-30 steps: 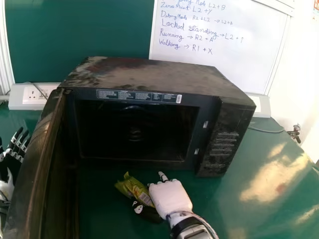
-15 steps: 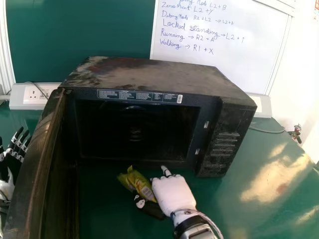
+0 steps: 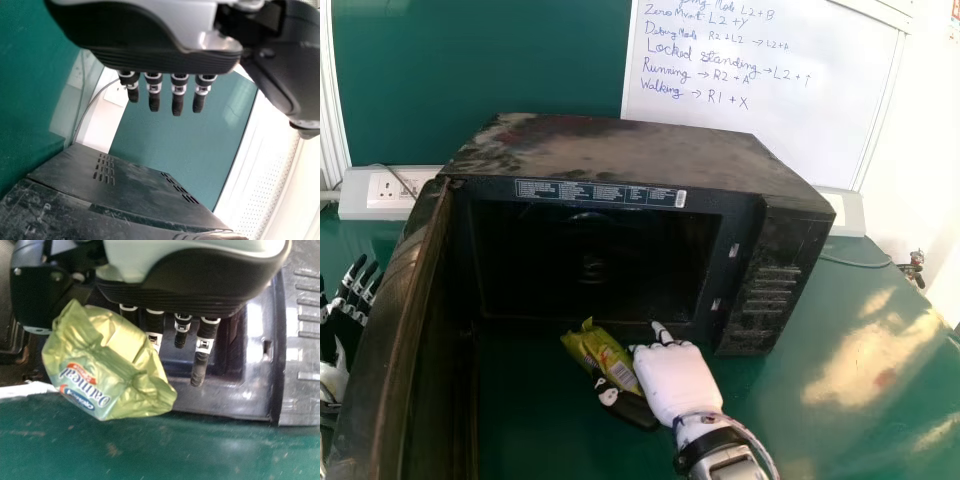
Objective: Put biscuit inside oven
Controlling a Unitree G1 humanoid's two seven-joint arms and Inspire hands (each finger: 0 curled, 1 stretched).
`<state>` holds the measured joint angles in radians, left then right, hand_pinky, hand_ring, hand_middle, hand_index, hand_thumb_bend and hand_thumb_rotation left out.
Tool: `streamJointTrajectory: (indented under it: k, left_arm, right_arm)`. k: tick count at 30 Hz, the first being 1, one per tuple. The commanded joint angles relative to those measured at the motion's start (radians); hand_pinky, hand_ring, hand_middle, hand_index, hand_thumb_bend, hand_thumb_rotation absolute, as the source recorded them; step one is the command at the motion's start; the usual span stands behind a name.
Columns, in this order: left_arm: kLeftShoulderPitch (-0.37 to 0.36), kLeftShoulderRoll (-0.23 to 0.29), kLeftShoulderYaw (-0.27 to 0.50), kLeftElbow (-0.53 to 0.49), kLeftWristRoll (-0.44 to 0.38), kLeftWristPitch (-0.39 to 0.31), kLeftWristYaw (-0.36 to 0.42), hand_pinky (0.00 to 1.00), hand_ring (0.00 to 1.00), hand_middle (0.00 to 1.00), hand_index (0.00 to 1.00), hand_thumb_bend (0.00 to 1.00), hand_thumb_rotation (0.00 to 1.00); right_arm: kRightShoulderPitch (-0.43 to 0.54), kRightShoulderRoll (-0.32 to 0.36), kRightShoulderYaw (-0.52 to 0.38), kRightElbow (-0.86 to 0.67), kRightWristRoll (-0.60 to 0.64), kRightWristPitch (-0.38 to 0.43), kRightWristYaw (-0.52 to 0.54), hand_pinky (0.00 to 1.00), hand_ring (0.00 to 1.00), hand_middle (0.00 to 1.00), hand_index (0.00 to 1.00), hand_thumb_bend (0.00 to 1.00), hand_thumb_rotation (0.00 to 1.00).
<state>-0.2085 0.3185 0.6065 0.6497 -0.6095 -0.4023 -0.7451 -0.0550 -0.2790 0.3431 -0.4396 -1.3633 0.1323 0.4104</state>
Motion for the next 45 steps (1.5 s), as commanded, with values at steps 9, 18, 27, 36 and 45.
streamJointTrajectory:
  k: [9, 18, 27, 36, 45]
  left_arm:
    - [0.033, -0.043, -0.01, 0.034, 0.002, -0.008, 0.001, 0.51, 0.7, 0.78, 0.89, 0.16, 0.0]
    - [0.034, -0.042, -0.008, 0.034, -0.002, -0.003, 0.001, 0.48, 0.7, 0.78, 0.89, 0.16, 0.0]
    - [0.041, -0.046, -0.01, 0.02, -0.003, 0.001, 0.004, 0.51, 0.71, 0.78, 0.89, 0.15, 0.0]
    - [0.048, -0.049, -0.012, 0.004, -0.003, 0.009, 0.01, 0.52, 0.72, 0.79, 0.89, 0.16, 0.0]
    - [0.04, -0.04, -0.01, 0.029, -0.001, 0.0, 0.004, 0.5, 0.72, 0.79, 0.89, 0.17, 0.0]
  right_arm:
    - [-0.07, 0.006, -0.038, -0.003, -0.006, 0.023, -0.035, 0.6, 0.53, 0.47, 0.52, 0.52, 0.0]
    - [-0.125, 0.0, -0.037, 0.018, 0.002, 0.023, -0.039, 0.57, 0.5, 0.46, 0.53, 0.52, 0.0]
    - [-0.19, 0.003, -0.029, 0.066, 0.002, 0.025, -0.026, 0.6, 0.53, 0.47, 0.51, 0.53, 0.0]
    - [-0.256, -0.008, -0.003, 0.137, 0.002, 0.003, -0.061, 0.56, 0.51, 0.46, 0.54, 0.52, 0.0]
    - [-0.33, -0.019, 0.033, 0.24, -0.017, -0.005, -0.104, 0.48, 0.42, 0.46, 0.51, 0.53, 0.0]
